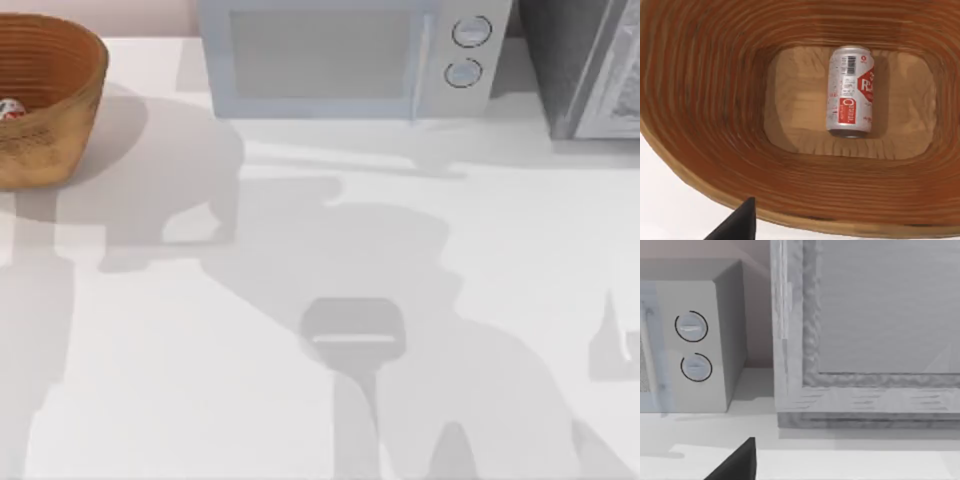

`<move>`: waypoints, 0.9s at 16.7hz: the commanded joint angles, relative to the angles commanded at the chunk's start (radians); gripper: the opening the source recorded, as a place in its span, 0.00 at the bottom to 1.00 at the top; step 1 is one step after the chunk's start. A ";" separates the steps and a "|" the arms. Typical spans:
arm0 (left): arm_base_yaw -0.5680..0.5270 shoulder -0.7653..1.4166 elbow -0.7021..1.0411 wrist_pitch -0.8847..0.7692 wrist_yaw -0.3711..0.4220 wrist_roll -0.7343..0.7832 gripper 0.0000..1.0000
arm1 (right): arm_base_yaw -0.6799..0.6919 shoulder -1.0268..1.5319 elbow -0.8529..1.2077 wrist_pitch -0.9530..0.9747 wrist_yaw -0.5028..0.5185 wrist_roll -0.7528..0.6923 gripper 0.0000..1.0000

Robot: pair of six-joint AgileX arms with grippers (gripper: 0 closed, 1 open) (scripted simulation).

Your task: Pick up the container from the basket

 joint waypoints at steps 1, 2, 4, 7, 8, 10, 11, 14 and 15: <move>0.002 0.090 0.087 -0.044 0.006 0.007 1.00 | 0.000 0.000 0.000 0.000 0.000 0.000 1.00; 0.004 0.177 0.171 -0.086 0.012 0.014 1.00 | 0.000 0.000 0.000 0.000 0.000 0.000 1.00; 0.005 0.335 0.323 -0.162 0.025 0.027 1.00 | 0.000 0.000 0.000 0.000 0.000 0.000 1.00; 0.003 0.528 0.507 -0.251 0.043 0.045 1.00 | 0.000 0.000 0.000 0.000 0.000 0.000 1.00; 0.002 0.577 0.553 -0.273 0.048 0.049 1.00 | 0.000 0.000 0.000 0.000 0.000 0.000 1.00; -0.001 0.648 0.620 -0.304 0.055 0.056 1.00 | 0.000 0.000 0.000 0.000 0.000 0.000 1.00; -0.001 0.671 0.641 -0.314 0.058 0.058 1.00 | 0.000 0.000 0.000 0.000 0.000 0.000 1.00; -0.002 0.684 0.653 -0.320 0.059 0.059 1.00 | 0.000 0.000 0.000 0.000 0.000 0.000 1.00; -0.002 0.684 0.653 -0.320 0.059 0.059 1.00 | 0.000 0.000 0.000 0.000 0.000 0.000 1.00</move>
